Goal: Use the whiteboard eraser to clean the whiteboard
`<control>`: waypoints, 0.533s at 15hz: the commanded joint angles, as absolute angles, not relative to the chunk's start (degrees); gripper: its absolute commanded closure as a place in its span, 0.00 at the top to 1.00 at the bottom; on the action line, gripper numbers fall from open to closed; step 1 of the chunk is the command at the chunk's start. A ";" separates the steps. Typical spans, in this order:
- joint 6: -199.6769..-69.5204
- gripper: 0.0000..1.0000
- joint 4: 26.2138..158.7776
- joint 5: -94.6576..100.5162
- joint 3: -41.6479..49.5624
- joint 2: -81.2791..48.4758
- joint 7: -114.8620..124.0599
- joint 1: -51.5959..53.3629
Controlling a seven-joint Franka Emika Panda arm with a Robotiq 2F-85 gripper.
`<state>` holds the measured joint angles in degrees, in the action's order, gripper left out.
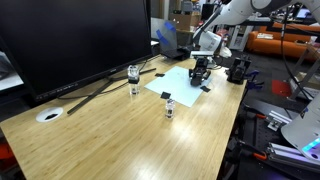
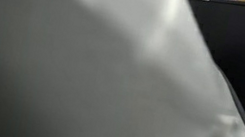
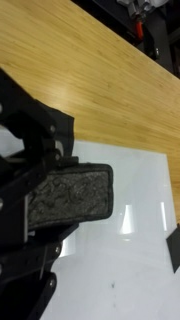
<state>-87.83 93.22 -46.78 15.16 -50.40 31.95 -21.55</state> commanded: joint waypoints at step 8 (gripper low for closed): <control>-95.05 0.30 103.79 -47.69 17.37 -46.58 27.50 -18.20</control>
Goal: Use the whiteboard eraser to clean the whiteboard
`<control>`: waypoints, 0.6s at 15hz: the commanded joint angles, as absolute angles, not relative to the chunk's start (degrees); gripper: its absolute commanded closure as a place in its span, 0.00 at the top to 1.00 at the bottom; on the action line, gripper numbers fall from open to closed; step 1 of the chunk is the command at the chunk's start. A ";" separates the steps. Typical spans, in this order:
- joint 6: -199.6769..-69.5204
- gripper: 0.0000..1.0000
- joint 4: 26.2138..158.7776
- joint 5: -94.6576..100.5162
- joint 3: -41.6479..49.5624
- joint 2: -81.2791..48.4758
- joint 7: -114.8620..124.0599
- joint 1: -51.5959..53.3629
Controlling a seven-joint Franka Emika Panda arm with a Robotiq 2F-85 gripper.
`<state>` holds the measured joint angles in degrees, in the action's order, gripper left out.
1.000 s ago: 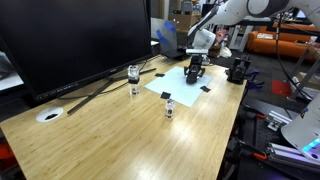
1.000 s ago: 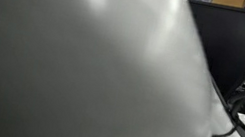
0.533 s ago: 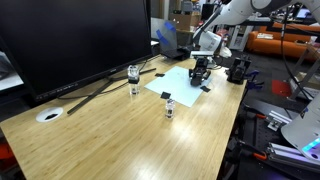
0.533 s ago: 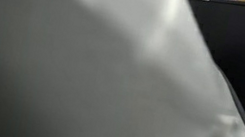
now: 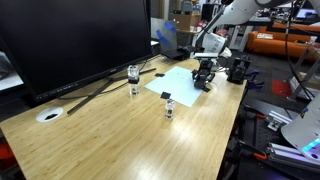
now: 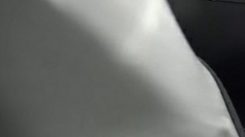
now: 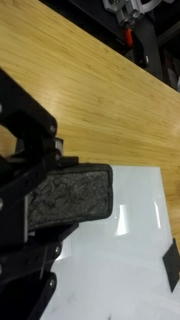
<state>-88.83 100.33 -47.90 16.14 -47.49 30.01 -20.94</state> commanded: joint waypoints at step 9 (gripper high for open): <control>-100.25 0.30 105.42 -40.27 17.23 -42.27 25.59 -13.15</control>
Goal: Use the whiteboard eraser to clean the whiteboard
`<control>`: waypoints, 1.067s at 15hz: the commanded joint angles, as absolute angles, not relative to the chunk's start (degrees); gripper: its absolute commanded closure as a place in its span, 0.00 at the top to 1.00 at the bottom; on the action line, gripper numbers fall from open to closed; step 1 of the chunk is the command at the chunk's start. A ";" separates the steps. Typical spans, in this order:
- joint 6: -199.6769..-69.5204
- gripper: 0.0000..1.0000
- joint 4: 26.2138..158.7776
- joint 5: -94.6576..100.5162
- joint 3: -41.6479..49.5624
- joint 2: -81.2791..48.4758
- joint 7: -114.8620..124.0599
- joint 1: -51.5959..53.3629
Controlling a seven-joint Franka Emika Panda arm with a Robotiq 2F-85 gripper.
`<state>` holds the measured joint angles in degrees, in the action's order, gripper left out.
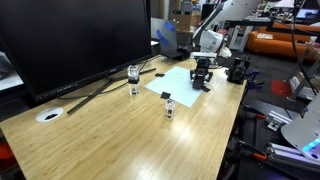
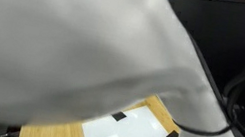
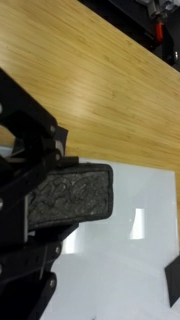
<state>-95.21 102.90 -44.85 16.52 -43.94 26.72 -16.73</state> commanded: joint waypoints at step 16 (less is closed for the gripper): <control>-91.28 0.30 109.80 -12.68 7.23 -32.59 7.16 -6.34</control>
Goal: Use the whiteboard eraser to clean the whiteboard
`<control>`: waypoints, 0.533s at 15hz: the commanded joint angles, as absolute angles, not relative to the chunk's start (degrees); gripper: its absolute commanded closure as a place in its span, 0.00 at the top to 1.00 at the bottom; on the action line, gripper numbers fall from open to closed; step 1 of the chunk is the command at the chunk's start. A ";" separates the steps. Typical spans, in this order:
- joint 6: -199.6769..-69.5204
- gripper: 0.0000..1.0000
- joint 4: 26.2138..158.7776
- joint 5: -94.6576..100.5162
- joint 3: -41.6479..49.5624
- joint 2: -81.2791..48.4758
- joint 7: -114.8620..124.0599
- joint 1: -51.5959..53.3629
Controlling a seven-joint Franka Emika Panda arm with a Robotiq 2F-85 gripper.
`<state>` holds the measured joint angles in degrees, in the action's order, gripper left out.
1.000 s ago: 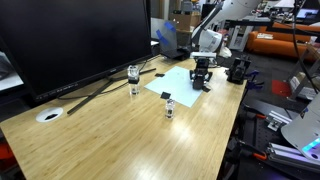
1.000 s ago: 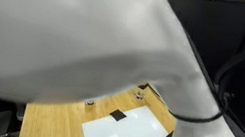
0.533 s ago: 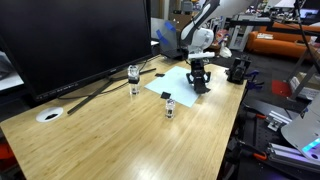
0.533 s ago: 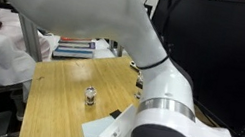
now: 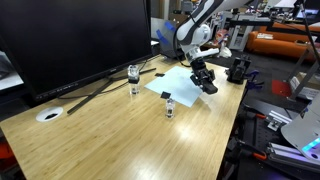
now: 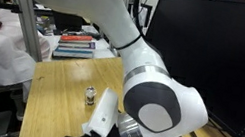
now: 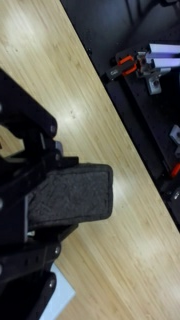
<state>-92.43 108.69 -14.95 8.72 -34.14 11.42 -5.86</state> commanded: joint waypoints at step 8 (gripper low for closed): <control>-104.21 0.30 109.22 -19.48 6.56 -32.47 6.29 -8.55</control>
<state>-99.61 108.34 -16.48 6.96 -33.54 6.38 -6.80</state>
